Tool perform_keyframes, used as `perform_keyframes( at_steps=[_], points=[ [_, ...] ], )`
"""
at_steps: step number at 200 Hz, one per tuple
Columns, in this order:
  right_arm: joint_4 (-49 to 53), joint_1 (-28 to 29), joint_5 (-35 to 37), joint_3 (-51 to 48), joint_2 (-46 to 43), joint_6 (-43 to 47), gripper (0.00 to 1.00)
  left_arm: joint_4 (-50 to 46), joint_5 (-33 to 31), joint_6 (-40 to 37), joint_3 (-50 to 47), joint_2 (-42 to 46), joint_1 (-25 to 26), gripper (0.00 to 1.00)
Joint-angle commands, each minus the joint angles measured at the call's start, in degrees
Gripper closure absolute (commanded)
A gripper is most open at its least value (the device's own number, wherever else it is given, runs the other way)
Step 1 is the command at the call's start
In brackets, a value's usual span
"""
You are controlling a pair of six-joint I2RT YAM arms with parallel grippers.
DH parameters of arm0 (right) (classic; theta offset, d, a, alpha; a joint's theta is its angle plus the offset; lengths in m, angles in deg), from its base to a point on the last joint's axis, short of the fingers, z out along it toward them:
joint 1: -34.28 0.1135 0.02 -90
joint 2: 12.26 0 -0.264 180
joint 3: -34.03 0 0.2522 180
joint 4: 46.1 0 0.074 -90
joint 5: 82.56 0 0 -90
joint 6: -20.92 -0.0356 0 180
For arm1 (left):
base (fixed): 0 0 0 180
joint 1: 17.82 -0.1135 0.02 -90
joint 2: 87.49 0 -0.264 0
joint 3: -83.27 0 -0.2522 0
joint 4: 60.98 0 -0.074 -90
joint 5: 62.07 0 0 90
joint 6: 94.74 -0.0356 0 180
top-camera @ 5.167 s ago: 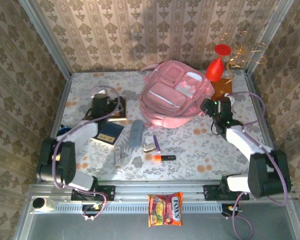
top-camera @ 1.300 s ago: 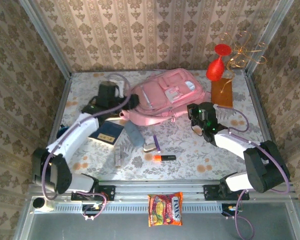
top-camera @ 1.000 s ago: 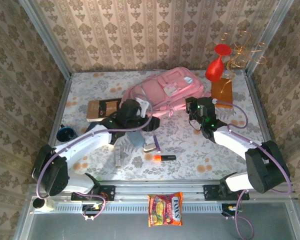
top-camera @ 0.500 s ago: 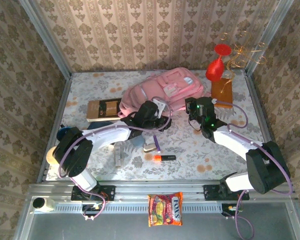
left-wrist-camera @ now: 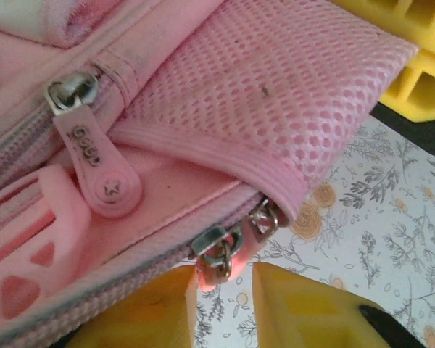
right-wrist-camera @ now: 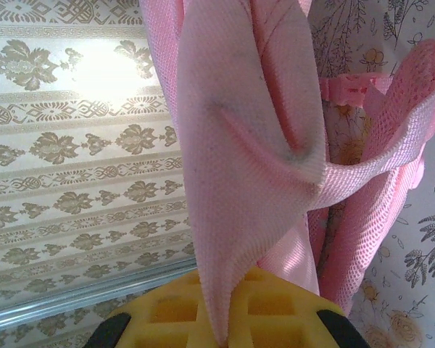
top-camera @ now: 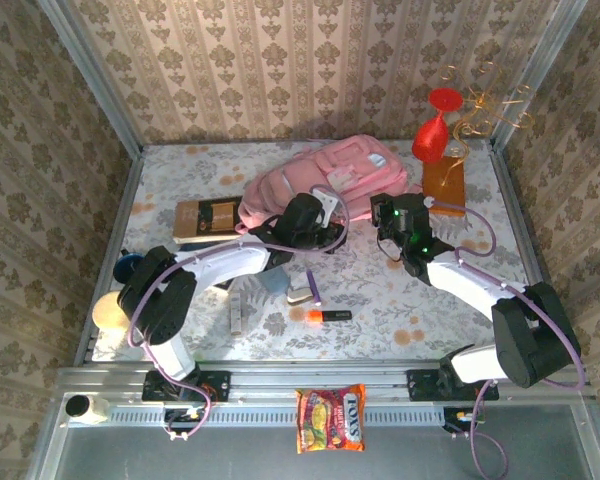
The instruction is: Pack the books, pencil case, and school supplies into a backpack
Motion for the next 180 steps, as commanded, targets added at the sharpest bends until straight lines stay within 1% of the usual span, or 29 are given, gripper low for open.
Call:
perform_keyframes(
  at_steps=[1,23,63,82,120,158,180],
  points=[
    [-5.3,0.54,-0.51,1.77,-1.89,-0.63,1.0,2.54,-0.51,-1.9,2.41,-0.67,-1.37,0.8],
    [-4.95,0.12,-0.37,1.34,-1.91,-0.36,1.0,2.37,0.37,-2.21,1.93,0.02,-2.04,0.87],
    [-2.32,-0.75,0.84,0.89,-2.64,1.58,1.0,3.02,1.95,-2.81,-2.24,2.85,-3.08,0.95],
    [-1.52,-0.97,1.12,0.88,-2.51,2.41,1.0,4.28,4.0,-2.91,-4.17,3.84,-4.15,1.0],
    [-1.07,-1.26,1.03,0.41,-1.84,2.87,1.0,5.49,6.42,-3.94,-6.56,5.32,-5.79,1.0],
    [-1.08,-1.55,0.99,-0.27,-1.66,2.87,1.0,6.01,6.11,-5.39,-7.6,5.58,-5.9,1.0],
    [-1.81,-1.55,0.29,-0.16,-1.17,2.44,1.0,7.26,8.28,-5.31,-7.32,5.0,-5.73,1.0]
  ],
)
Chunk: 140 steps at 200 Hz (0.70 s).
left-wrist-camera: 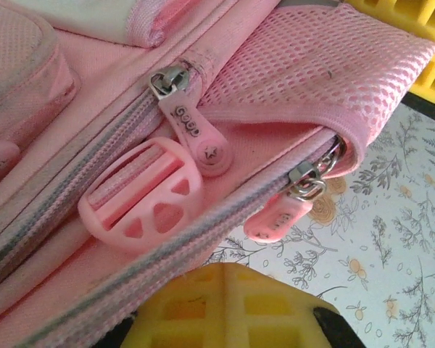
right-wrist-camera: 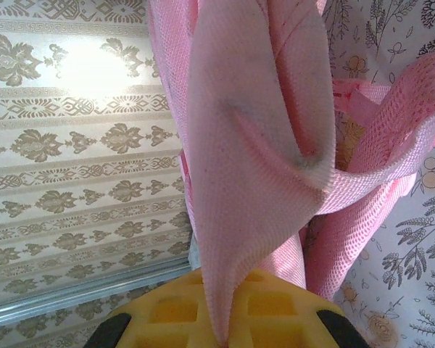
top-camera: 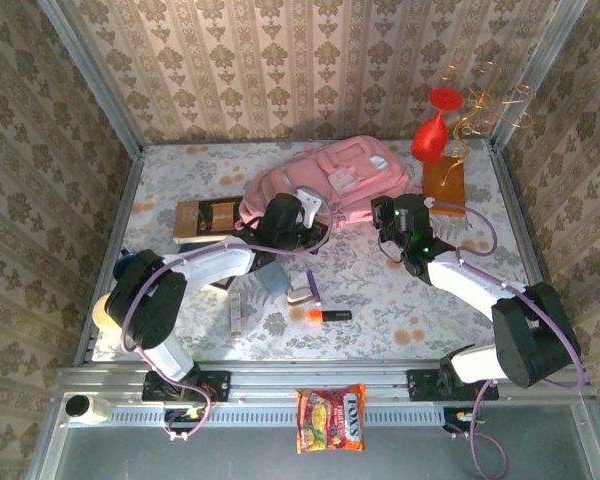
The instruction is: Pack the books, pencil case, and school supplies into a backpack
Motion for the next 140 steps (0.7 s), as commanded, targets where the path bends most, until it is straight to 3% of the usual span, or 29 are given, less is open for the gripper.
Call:
perform_keyframes(
  at_steps=[1,34,52,93,140],
  points=[
    [-3.84,-0.49,0.77,-0.03,-1.18,0.43,1.0,2.84,1.71,-1.35,-0.2,1.24,-0.73,1.0],
    [-4.14,-0.49,0.3,0.56,-0.93,0.2,1.0,4.78,5.7,-1.62,0.99,0.0,0.06,0.78],
    [-4.12,-0.43,0.17,0.66,-0.89,0.3,1.0,4.05,5.83,-2.06,2.13,-0.88,0.7,0.7],
    [-4.12,-0.34,0.06,0.66,-0.84,0.29,1.0,3.71,2.94,-0.64,3.79,-2.58,0.75,0.66],
    [-4.21,-0.24,-0.13,0.93,-0.76,0.11,1.0,4.98,4.5,-0.26,5.89,-5.05,0.92,0.65]
  ],
)
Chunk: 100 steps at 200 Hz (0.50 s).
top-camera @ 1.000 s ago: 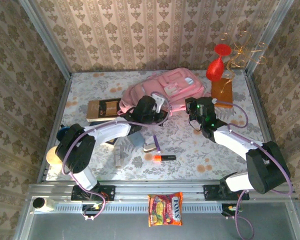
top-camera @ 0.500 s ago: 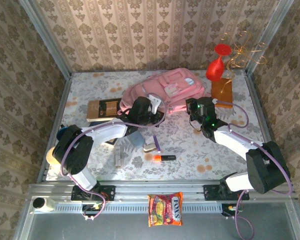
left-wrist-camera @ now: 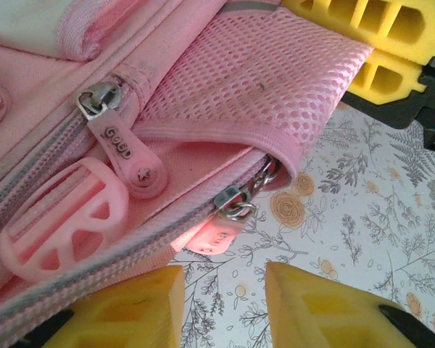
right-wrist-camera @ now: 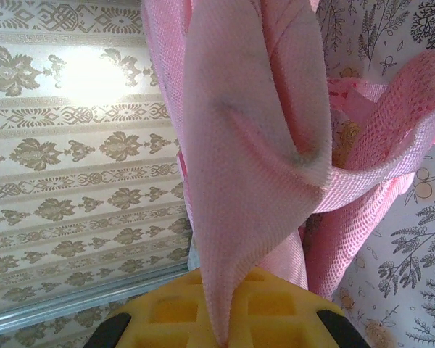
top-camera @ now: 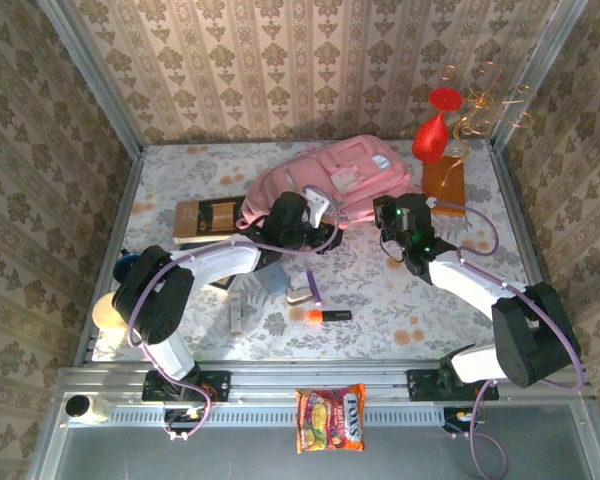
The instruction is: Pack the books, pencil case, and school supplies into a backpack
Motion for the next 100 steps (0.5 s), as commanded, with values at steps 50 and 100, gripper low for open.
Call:
perform_keyframes(
  at_steps=[50,100],
  points=[
    [-4.14,0.62,0.24,1.17,-0.58,-0.29,1.0,3.49,2.15,-0.34,4.71,-2.5,0.43,0.66],
    [-4.21,1.0,0.37,1.98,-0.24,-0.34,1.0,3.39,1.87,0.24,5.68,-3.67,0.91,0.71]
  ],
)
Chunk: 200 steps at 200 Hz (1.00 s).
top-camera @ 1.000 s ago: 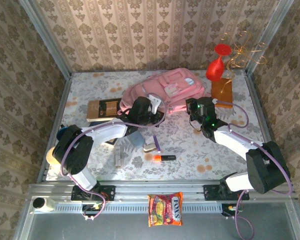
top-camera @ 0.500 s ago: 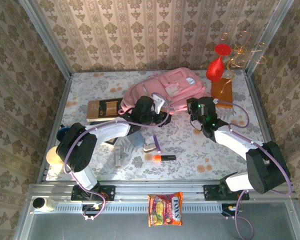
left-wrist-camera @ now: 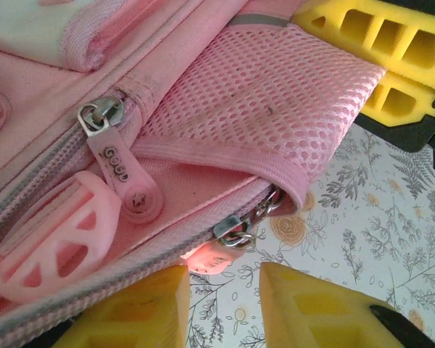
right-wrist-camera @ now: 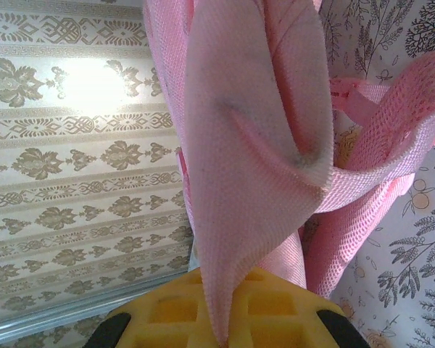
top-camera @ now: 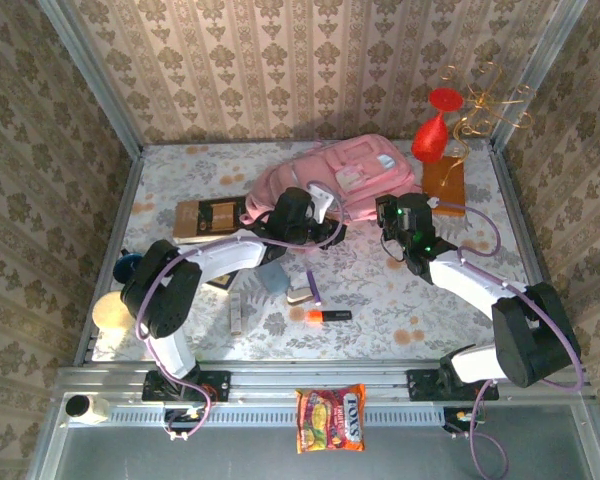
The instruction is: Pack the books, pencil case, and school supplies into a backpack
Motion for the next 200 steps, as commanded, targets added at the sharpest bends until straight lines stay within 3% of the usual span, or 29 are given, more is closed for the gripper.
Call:
perform_keyframes(
  at_steps=[1,59,200],
  points=[
    [-4.25,1.23,-0.77,1.98,-0.19,-0.3,1.0,3.03,0.8,-0.1,3.08,-1.21,0.81,0.71],
    [-4.27,1.68,-1.05,2.3,0.21,-0.54,1.0,2.7,-6.16,3.15,4.65,-3.23,1.87,0.66],
    [-3.6,0.83,0.25,0.56,-0.96,-0.11,1.0,4.05,-4.46,2.4,-0.95,0.59,0.64,0.99]
  ],
)
